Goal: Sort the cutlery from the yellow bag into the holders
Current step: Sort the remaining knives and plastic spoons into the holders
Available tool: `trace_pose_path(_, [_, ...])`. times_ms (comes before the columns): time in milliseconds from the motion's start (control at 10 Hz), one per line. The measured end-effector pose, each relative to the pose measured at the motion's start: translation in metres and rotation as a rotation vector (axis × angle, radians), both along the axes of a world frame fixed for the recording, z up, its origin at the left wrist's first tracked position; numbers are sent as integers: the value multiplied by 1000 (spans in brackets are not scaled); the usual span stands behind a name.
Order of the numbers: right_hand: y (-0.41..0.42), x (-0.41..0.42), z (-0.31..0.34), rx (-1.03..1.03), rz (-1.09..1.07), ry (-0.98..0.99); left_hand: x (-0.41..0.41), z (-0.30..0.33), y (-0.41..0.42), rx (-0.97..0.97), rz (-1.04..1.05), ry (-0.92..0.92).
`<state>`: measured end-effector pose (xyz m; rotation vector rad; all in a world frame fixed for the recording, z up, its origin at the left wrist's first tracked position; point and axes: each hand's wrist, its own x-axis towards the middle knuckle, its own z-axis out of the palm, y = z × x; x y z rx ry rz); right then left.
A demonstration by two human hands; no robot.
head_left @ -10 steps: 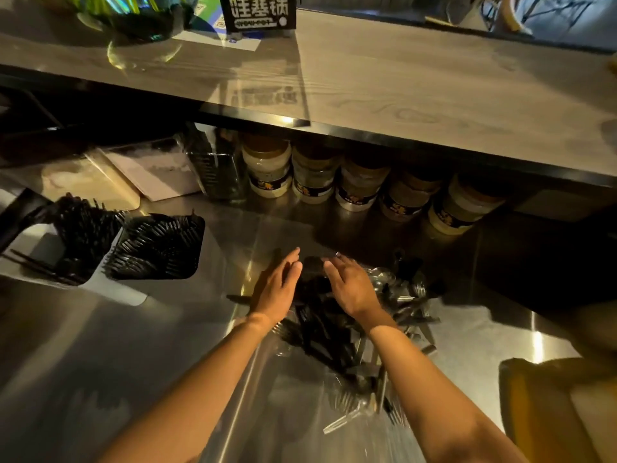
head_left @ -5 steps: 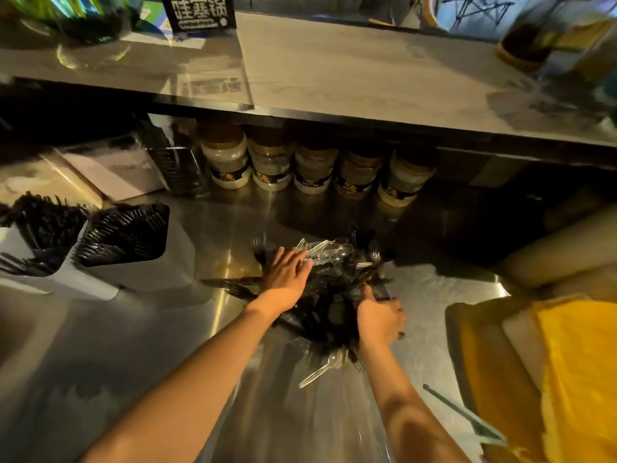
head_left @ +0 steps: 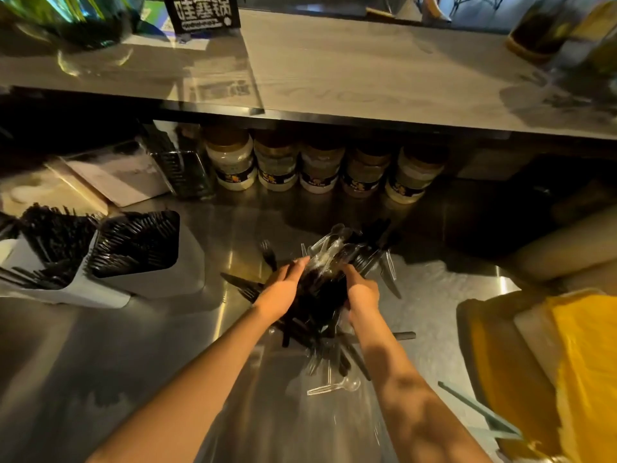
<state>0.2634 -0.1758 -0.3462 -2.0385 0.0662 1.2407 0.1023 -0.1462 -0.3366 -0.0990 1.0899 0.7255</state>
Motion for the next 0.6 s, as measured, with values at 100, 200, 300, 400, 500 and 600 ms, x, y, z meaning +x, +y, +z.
trace_pose_path(100, [-2, -17, 0, 31, -18, -12, -2, -14, -4, 611, -826, 900])
trace_pose_path(200, [13, -28, 3, -126, 11, -124, -8, -24, 1, 769, -784, 939])
trace_pose_path(300, [24, -44, 11, -276, 149, -369, -9, -8, -2, 704, -761, 791])
trace_pose_path(400, [22, -64, 1, -315, 237, -574, -15, -10, 5, 798, -607, 687])
trace_pose_path(500, [18, -77, -10, -335, 289, -706, -25, -7, 7, 801, -645, 687])
trace_pose_path(600, [14, -78, -16, -299, 297, -805, -35, -22, 13, 838, -648, 843])
